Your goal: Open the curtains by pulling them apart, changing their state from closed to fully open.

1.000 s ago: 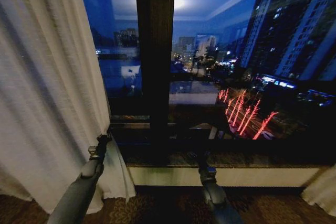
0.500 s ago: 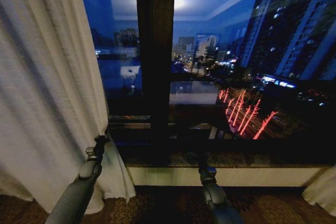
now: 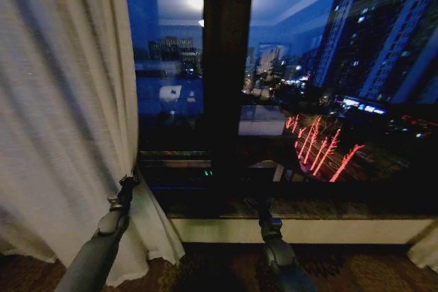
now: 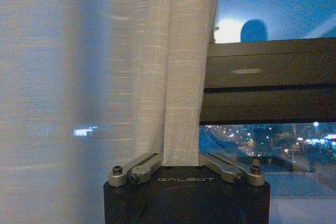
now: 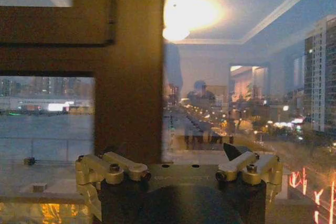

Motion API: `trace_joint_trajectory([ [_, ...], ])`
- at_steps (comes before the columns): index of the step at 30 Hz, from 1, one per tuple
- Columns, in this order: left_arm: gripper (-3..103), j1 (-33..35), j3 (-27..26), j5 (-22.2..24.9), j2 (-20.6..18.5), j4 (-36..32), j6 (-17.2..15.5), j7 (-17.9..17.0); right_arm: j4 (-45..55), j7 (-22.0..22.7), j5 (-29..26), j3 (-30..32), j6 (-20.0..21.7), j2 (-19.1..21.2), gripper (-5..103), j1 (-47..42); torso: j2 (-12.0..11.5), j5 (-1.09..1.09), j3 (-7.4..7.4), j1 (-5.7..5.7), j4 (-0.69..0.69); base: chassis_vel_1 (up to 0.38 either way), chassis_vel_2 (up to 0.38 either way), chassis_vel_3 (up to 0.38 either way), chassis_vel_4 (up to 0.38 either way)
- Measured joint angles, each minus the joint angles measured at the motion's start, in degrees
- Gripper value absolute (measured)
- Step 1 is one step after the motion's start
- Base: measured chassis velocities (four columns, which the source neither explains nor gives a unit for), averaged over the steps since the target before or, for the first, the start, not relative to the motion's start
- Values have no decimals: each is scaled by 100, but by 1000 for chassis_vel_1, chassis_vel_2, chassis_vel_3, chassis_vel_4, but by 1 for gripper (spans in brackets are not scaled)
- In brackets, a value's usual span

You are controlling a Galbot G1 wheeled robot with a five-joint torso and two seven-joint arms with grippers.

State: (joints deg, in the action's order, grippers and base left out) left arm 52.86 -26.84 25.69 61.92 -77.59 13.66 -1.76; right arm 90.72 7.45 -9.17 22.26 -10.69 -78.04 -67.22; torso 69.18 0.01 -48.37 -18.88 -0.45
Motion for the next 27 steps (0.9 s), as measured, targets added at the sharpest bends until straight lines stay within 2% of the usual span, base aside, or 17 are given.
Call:
trace_joint_trajectory([
  [16,0,80,-31,11,-27,-105,11,-6,0,0,0,0,0,0,100,0,1,-3,1,1,0,357,355,-353,-348],
  [27,0,36,-16,4,-36,54,35,-3,0,0,0,1,0,0,100,0,1,0,0,0,-1,353,354,-346,-360],
])
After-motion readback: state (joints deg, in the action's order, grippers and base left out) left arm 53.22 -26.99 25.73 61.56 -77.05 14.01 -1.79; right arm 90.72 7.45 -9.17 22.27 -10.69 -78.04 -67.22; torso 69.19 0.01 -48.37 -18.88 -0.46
